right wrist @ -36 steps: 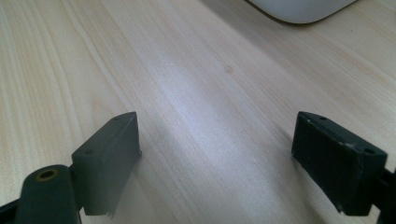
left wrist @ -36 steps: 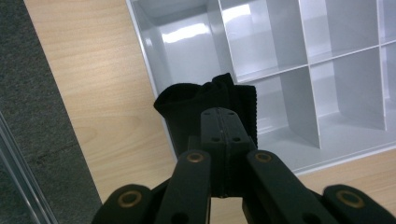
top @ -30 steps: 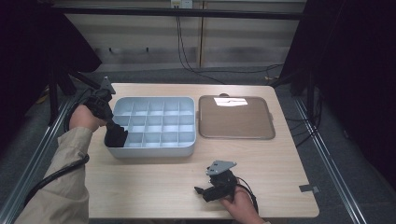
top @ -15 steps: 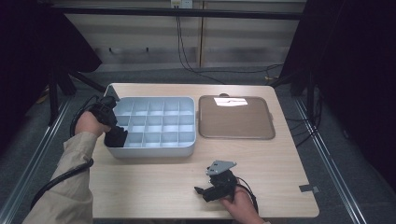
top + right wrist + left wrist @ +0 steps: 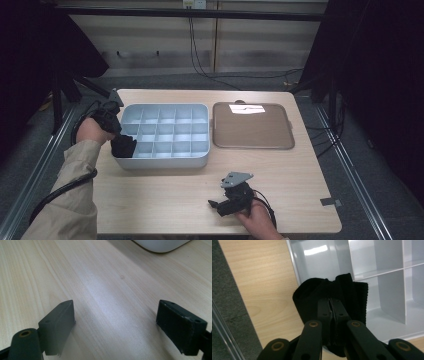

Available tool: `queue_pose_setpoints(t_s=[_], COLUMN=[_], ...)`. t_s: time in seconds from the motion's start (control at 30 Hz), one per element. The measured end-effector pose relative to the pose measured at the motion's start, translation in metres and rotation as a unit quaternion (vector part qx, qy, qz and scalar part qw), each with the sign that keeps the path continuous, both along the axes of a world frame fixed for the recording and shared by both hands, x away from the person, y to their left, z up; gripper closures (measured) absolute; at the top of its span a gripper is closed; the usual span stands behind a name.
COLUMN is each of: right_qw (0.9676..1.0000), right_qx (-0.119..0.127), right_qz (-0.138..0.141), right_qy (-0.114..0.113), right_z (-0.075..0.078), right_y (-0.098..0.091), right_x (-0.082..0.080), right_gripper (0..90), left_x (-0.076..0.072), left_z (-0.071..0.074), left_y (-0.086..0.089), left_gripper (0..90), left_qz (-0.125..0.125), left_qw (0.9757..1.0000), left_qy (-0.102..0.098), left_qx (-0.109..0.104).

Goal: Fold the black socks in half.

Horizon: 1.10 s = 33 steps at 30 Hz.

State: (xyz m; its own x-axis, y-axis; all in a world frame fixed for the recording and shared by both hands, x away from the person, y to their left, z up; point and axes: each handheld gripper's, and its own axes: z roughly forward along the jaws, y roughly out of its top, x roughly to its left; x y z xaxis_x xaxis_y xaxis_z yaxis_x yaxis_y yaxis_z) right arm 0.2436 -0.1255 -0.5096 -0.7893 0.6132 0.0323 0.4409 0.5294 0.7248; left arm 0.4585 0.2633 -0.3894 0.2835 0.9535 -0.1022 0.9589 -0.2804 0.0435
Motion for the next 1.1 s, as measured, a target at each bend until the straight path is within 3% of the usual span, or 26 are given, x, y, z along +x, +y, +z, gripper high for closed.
queue_pose_setpoints(t_s=[0.17,0.47,0.67,0.93,1.1], right_qw=[1.0000,1.0000,1.0000,1.0000,1.0000], right_qx=[0.004,0.003,0.004,0.004,0.004], right_qz=[-0.002,-0.002,-0.002,-0.003,-0.003], right_qy=[-0.003,-0.004,-0.005,-0.003,-0.003], right_z=[-0.001,-0.001,-0.001,-0.001,-0.001], right_y=[0.001,0.000,0.001,0.001,0.001], right_x=[0.000,0.000,0.000,0.000,0.000], right_gripper=[14.9,14.9,14.9,14.9,14.9], left_x=[0.000,-0.002,-0.004,-0.005,-0.006], left_z=[-0.014,-0.025,-0.033,-0.053,-0.053], left_y=[-0.004,-0.008,-0.006,-0.011,-0.010], left_gripper=[89.0,90.0,90.0,90.0,90.0], left_qz=[-0.003,-0.009,-0.008,-0.007,-0.006], left_qw=[0.9998,0.9999,0.9997,0.9996,0.9997], left_qy=[0.008,0.012,0.016,0.025,0.022], left_qx=[-0.016,-0.006,-0.016,-0.007,-0.011])
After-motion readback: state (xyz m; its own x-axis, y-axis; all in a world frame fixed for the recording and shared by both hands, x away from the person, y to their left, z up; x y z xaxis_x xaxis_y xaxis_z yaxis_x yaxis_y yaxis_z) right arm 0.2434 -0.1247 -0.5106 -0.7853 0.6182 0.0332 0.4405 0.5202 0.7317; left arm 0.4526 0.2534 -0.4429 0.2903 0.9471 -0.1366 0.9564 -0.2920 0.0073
